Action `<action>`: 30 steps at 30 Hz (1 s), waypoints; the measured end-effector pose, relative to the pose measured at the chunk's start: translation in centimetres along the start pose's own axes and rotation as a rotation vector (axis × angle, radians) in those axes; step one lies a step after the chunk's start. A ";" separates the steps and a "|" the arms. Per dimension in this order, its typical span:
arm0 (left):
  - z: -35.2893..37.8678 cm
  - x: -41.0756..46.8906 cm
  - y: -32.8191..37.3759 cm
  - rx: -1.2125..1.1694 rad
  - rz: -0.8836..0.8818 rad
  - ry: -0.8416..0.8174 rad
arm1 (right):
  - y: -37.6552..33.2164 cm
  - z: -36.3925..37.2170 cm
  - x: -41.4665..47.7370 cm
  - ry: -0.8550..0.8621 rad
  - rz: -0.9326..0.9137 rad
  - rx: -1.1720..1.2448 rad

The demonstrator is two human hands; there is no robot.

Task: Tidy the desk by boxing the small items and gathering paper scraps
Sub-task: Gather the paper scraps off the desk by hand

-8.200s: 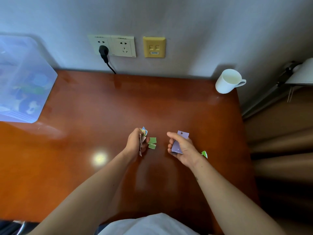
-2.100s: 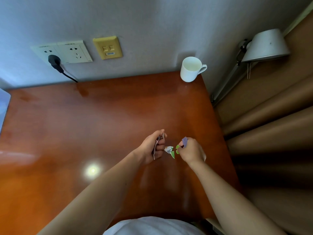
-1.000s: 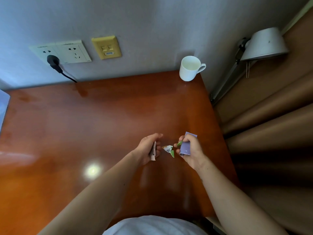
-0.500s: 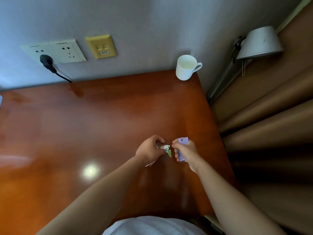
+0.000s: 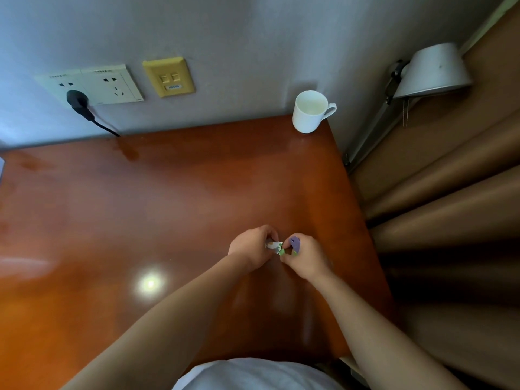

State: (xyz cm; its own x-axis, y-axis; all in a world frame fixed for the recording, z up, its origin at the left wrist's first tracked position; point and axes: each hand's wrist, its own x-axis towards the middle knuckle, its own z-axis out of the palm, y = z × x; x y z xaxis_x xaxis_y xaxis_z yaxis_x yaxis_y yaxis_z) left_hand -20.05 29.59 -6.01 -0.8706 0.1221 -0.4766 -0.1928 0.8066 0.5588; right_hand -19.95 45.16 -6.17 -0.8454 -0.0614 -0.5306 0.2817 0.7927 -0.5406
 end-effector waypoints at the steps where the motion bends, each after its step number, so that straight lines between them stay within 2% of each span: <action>1: 0.1 0.1 0.0 0.011 -0.002 -0.002 | 0.0 0.0 0.1 0.004 -0.003 -0.010; 11: -0.2 0.2 0.6 0.055 -0.085 -0.035 | -0.7 0.3 0.9 -0.012 0.043 -0.117; 20: 0.0 -0.2 0.2 0.099 -0.018 -0.024 | -0.8 0.1 1.1 -0.040 0.076 -0.064; 22: 0.0 -0.4 0.1 0.041 -0.047 -0.019 | -1.1 -0.1 0.9 -0.056 0.111 0.043; 25: 0.0 -0.3 0.0 -0.126 -0.092 -0.041 | -1.9 -0.9 0.3 -0.083 0.214 0.333; 28: -0.3 -0.3 0.1 -0.402 -0.140 -0.042 | -2.7 -1.7 -0.4 -0.085 0.297 0.624; 30: -0.5 -0.4 0.3 -0.594 -0.195 -0.031 | -3.0 -2.1 -0.6 -0.062 0.327 0.737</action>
State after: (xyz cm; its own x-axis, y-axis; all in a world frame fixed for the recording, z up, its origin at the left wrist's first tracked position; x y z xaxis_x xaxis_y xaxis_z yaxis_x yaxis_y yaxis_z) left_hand -19.98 29.45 -5.30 -0.7823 0.0294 -0.6222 -0.5731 0.3572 0.7375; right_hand -21.28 44.03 -2.89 -0.6480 0.0538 -0.7597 0.7553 0.1740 -0.6319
